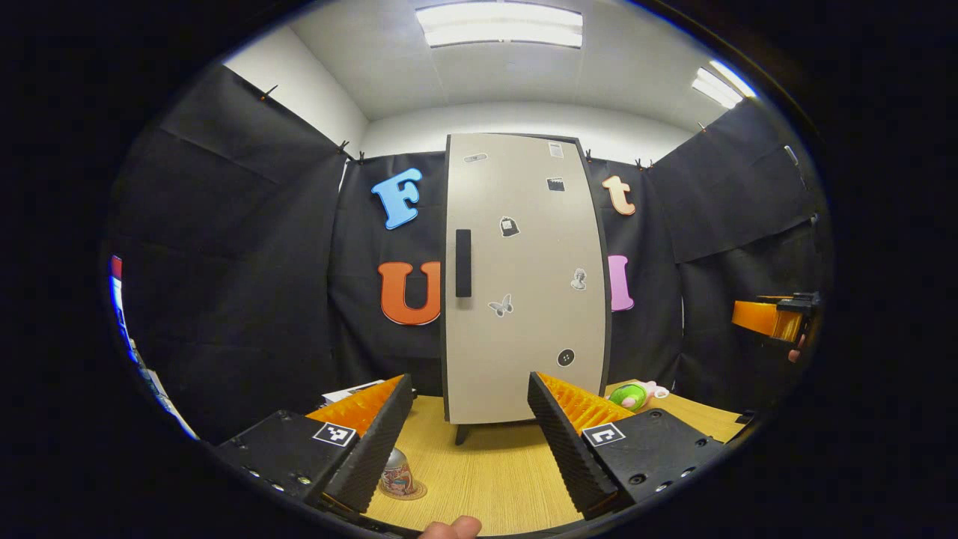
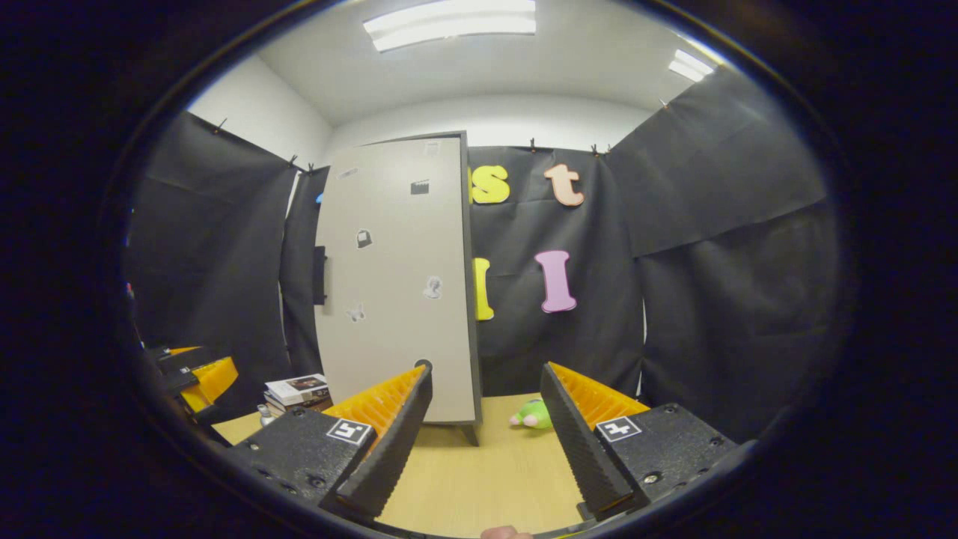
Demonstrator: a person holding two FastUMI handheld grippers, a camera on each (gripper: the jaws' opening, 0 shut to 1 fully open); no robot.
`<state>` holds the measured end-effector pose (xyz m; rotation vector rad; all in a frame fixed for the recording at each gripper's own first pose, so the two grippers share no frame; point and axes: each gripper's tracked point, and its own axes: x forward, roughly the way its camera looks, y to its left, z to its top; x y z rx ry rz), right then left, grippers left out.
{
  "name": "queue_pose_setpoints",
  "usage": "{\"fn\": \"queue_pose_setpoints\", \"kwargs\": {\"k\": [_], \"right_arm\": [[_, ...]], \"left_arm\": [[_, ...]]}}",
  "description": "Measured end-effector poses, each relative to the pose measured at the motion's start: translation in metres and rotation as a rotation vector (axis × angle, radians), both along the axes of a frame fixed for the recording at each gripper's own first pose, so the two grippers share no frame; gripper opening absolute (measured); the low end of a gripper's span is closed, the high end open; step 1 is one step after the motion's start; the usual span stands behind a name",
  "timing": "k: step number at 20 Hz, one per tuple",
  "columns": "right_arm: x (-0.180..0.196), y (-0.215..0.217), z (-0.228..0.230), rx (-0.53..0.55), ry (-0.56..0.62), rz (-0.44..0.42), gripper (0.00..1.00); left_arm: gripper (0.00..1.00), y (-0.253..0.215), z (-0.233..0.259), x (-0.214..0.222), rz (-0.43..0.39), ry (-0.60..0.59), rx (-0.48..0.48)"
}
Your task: Open the cabinet door with the right hand, grasp the bottle in the cabinet with the left hand and place it on the coaster, then close the cabinet door with the right hand.
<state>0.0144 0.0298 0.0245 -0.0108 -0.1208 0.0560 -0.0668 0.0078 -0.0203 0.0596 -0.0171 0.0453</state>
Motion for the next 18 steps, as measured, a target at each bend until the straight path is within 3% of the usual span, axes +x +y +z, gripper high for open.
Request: {"fn": "queue_pose_setpoints", "kwargs": {"k": [1,5,9,18], "right_arm": [[0.0,0.002,0.001,-0.001,0.001,0.003,0.94],[-0.001,0.005,-0.002,0.004,0.001,0.003,0.9],[0.001,0.005,-0.006,0.0,0.011,0.0,0.94],[0.005,0.004,-0.009,0.016,0.018,-0.002,0.91]], "left_arm": [[0.94,-0.001,0.0,0.0,-0.002,0.002,0.0],[0.94,-0.003,-0.001,0.002,-0.013,0.005,-0.001],[0.94,-0.004,-0.002,0.003,-0.021,0.007,0.001],[0.94,-0.013,0.002,0.008,-0.02,0.032,0.001]]}}
